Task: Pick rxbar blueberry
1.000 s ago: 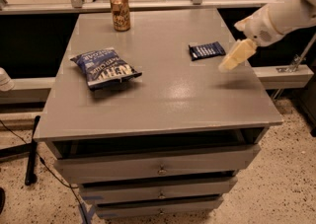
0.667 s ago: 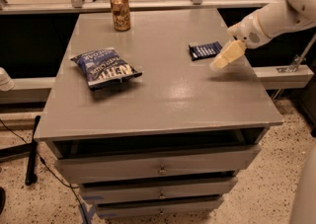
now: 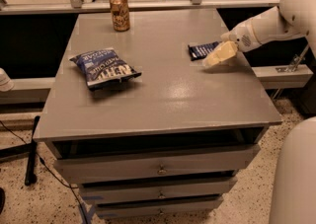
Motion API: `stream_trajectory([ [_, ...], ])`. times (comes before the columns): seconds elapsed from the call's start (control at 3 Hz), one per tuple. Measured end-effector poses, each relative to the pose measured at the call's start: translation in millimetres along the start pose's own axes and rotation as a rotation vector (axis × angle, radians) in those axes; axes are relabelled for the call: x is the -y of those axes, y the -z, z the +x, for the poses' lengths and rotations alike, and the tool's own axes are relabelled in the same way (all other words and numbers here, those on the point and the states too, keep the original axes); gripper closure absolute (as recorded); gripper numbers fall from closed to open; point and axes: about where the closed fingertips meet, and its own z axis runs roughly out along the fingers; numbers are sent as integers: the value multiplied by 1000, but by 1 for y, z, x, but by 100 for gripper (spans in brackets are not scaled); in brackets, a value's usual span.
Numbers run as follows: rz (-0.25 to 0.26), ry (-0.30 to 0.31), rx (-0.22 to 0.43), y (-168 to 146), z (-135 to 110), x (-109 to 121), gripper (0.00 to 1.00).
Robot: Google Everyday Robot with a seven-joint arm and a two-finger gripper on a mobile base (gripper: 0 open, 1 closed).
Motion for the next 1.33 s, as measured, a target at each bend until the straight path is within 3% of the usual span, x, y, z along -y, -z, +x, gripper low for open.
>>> stream_trajectory([
  [0.33,-25,-51,20,-9,2,4,18],
  [1.33,-30,-61,26,-4,-3,5,88],
])
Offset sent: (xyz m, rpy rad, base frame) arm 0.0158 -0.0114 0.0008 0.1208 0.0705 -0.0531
